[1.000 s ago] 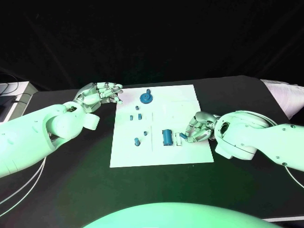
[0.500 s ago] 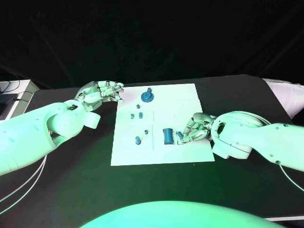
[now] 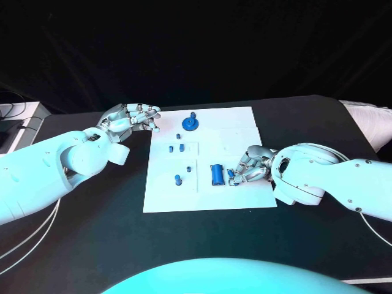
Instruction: Assemble the parts on the task board
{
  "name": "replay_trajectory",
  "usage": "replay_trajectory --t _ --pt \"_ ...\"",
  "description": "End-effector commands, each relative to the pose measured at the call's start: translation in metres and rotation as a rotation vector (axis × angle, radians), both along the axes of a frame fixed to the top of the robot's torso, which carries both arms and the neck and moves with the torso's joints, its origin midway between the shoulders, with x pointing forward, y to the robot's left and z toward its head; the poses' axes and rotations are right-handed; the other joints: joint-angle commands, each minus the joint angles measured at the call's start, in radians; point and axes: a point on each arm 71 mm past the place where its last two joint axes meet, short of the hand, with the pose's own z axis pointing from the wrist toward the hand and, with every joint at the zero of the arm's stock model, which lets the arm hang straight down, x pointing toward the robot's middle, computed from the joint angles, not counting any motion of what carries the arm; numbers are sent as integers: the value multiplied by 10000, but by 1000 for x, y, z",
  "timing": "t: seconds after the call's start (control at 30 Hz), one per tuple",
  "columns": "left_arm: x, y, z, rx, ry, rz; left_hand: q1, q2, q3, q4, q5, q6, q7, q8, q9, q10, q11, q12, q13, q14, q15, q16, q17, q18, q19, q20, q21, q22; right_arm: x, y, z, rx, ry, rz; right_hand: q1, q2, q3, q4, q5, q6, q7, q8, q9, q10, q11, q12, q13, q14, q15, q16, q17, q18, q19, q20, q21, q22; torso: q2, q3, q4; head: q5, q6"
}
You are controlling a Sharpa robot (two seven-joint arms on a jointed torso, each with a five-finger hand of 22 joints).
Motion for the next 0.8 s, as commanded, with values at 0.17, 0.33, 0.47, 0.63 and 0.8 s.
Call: replay_trajectory --t 0.17,0.33,0.47,0.63,0.8 --pt "-1 -3 1 -92 -23 -242 90 -21 0 36 -25 -45 7 53 -15 -45 16 -2 -13 -1 40 -34 13 128 45 -14 -36 -9 -1 2 -1 -99 -3 189 -206 -10 -58 123 -80 55 -15 54 18 1048 -105 21 2627 1026 -76 42 2634 -87 985 -42 -44 2560 4 -6 -4 2 -4" --pt "-1 -2 1 -86 -22 -236 83 -20 -14 56 -24 -48 13 55 -19 -74 25 -15 -21 -7 47 -40 17 125 52 -12 -53 -21 1 1 -1 -151 -82 164 -560 82 -185 461 -81 56 -18 84 -3 1048 -109 21 2627 1026 -84 42 2634 -88 986 -58 -41 2561 -4 -12 -4 -17 -12" --pt "-1 -2 1 -87 -21 -237 75 -8 -16 71 -22 -47 15 56 -20 -80 28 -16 -23 -8 50 -41 19 124 55 -10 -61 -27 1 2 -1 -148 -109 168 -710 116 -237 606 -71 59 -17 101 -11 1048 -108 21 2627 1026 -85 42 2634 -90 989 -61 -31 2564 -1 -11 1 -32 -11" --pt "-1 -3 1 -92 -21 -236 75 -8 -16 71 -22 -47 15 56 -20 -80 28 -16 -23 -8 50 -41 19 124 55 -10 -61 -27 2 3 0 -98 -184 135 -870 74 -368 767 -309 54 -20 129 -22 1048 -110 21 2627 1026 -85 42 2634 -90 989 -61 -31 2564 1 -10 1 -39 -12" --pt "-1 -3 1 -92 -20 -236 75 -8 -16 71 -22 -47 15 56 -20 -80 28 -16 -23 -8 50 -41 19 124 55 -10 -61 -27 2 3 0 -81 -271 104 -907 78 -457 866 -637 46 -20 151 -33 1048 -110 21 2627 1026 -86 42 2634 -89 988 -63 -35 2563 0 -6 -1 -45 -12"
